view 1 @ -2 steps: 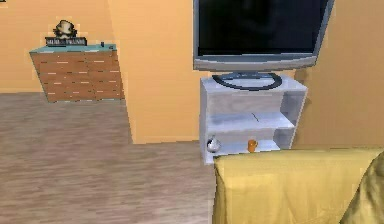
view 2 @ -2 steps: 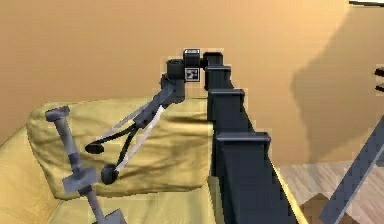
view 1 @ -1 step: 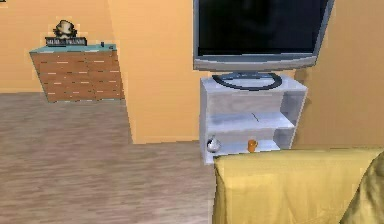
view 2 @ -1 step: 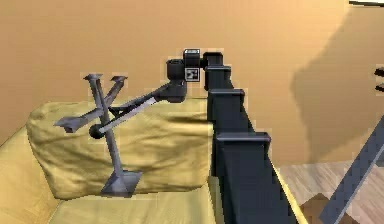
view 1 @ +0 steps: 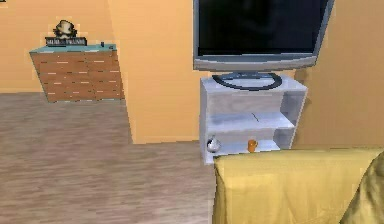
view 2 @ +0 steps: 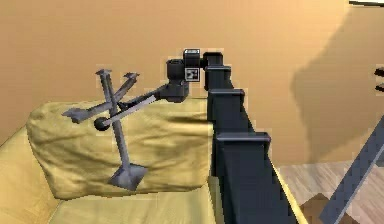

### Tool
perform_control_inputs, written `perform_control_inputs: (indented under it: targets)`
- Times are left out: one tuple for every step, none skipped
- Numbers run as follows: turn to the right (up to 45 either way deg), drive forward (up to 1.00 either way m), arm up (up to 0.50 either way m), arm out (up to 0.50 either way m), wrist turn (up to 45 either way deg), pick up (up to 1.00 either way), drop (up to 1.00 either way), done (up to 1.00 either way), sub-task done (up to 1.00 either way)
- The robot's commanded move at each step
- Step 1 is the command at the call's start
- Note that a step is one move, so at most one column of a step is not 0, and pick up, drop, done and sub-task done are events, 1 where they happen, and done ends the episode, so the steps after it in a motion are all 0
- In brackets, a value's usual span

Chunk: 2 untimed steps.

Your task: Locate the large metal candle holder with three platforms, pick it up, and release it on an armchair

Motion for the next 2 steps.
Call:
perform_control_inputs:
  targets:
    - [0.0, 0.00, -0.34, 0.00, 0.0, 0.00, 0.00, 0.00, 0.00]
    - [0.0, 0.00, -0.32, 0.00, 0.0, 0.00, 0.00, 0.00, 0.00]
